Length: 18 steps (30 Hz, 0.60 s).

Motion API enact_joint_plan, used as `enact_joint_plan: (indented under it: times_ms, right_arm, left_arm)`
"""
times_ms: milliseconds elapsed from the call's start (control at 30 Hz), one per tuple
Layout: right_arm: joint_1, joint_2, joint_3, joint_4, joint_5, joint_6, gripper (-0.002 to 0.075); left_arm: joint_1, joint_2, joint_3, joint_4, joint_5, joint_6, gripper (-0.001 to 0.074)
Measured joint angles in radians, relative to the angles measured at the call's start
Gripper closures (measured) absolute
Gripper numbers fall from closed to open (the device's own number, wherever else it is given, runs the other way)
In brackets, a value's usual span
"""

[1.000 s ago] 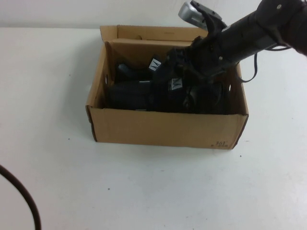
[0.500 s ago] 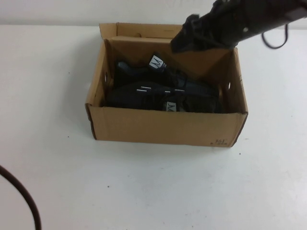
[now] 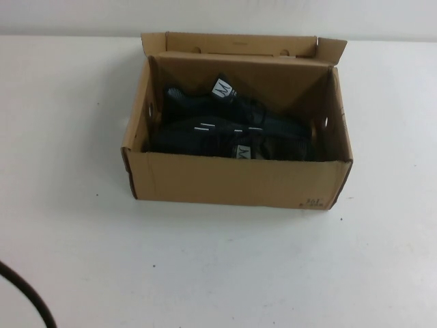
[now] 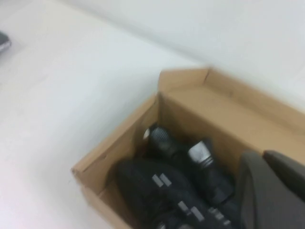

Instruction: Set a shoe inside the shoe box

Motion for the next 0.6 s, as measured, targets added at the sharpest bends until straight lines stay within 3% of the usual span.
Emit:
enact_joint_plan:
  times_ms: [167,367,600]
  right_arm:
    - [0.0,-0.18,0.117,-0.098,-0.094,-0.002,0.0741]
    - [0.0,-0.44,0.443,-0.227,-0.325,-0.002,0.0741]
    - [0.0,-0.714,0.84,-0.264,-0.528,-0.002,0.0741]
  left_arm:
    - [-0.006,0.0,0.0,0.025,-0.005,0.015,0.0736]
    - [-0.032,0.03,0.0,0.035,-0.03,0.019,0.0736]
    - [-0.049,0.073,0.006,0.035,-0.047,0.019,0.0736]
